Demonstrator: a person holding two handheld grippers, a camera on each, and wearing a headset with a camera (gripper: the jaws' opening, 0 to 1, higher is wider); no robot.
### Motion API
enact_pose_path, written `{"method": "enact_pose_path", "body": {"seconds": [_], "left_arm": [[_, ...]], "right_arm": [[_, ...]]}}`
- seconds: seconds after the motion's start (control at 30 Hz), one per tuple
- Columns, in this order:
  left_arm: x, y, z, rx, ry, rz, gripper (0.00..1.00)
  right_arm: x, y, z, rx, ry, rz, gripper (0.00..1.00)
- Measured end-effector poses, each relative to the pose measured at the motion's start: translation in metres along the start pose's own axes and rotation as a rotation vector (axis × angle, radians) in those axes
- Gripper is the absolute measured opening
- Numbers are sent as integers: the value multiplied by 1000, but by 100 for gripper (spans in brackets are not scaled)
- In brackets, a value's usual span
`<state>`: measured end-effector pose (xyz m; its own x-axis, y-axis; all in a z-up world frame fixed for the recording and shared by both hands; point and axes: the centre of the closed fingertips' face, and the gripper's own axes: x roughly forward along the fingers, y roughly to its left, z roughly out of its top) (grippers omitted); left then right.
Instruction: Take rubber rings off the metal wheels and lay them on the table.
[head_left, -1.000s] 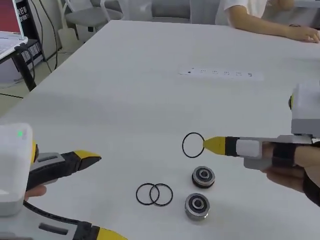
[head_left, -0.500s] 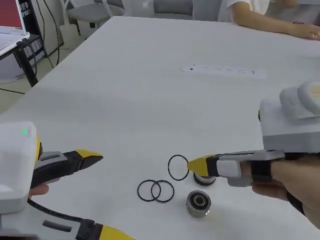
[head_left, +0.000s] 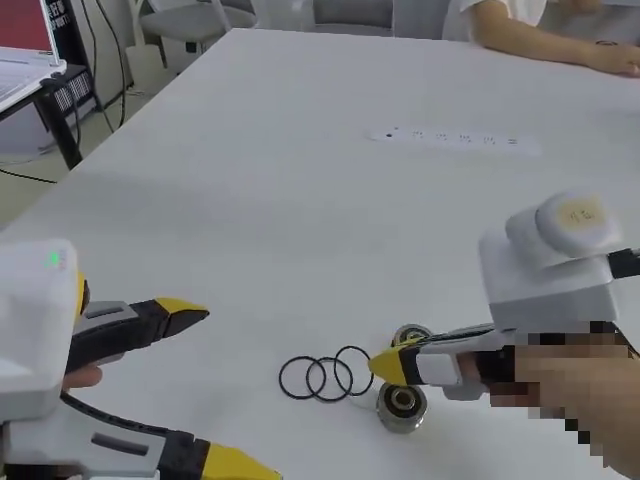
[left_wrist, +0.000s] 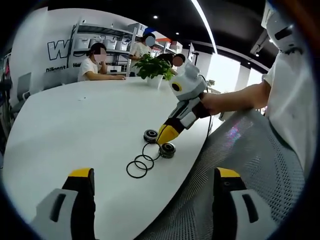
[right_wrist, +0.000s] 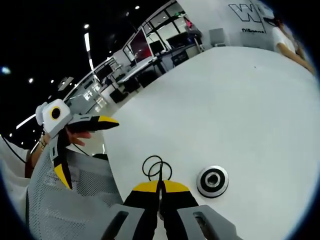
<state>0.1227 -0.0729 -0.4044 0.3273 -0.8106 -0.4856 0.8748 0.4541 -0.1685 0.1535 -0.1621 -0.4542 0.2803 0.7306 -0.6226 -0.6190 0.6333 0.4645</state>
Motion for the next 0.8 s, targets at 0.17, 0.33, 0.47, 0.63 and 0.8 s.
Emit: {"method": "enact_pose_path", "body": {"seconds": [0.17, 0.33, 0.47, 0.63, 0.8], "left_arm": [[0, 1, -1, -10, -2, 3, 97], [0, 1, 0, -13, -2, 3, 97], [0, 1, 0, -15, -3, 5, 97], [0, 1, -1, -16, -1, 6, 97], [0, 2, -1, -16, -1, 9, 97]], "right_arm": [[1, -8, -3, 0, 8, -28, 0], [1, -14, -4, -10, 9, -53, 0], [0, -15, -4, -11, 9, -60, 1], [-1, -18, -4, -17, 12, -73, 2], [-2, -22, -3, -14, 5, -85, 3]]}}
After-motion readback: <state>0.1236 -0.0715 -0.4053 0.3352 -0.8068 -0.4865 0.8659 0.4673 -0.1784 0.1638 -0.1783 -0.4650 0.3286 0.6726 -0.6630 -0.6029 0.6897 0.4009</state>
